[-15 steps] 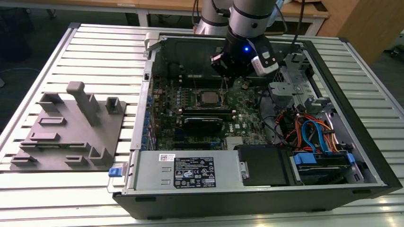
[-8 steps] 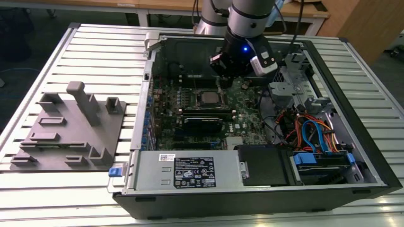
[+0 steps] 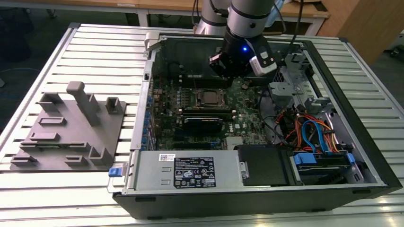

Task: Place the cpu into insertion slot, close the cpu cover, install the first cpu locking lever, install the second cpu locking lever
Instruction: 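Close the cpu cover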

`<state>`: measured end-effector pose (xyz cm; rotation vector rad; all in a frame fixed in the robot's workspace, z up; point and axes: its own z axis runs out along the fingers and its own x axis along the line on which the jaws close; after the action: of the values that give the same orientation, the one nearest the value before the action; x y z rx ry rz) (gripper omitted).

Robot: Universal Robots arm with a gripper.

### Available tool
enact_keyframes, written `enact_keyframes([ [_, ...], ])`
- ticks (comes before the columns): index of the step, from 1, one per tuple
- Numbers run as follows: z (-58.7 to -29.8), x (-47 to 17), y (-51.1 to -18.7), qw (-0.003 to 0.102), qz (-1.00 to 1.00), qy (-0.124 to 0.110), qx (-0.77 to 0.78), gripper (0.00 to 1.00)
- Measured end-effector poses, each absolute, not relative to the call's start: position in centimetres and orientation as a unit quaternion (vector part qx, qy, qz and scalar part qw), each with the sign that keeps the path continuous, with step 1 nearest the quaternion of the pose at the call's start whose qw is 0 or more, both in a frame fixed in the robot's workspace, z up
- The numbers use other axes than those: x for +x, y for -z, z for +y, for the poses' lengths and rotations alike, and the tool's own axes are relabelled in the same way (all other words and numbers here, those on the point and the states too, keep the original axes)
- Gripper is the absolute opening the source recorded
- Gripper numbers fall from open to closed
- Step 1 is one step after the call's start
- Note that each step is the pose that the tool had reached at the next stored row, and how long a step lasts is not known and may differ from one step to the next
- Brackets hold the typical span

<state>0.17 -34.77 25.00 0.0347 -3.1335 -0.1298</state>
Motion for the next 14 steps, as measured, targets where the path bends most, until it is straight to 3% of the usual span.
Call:
enact_keyframes([
  [14, -34.9, -2.8, -23.9, 0.003, -0.999, 0.041, 0.011, 0.10],
])
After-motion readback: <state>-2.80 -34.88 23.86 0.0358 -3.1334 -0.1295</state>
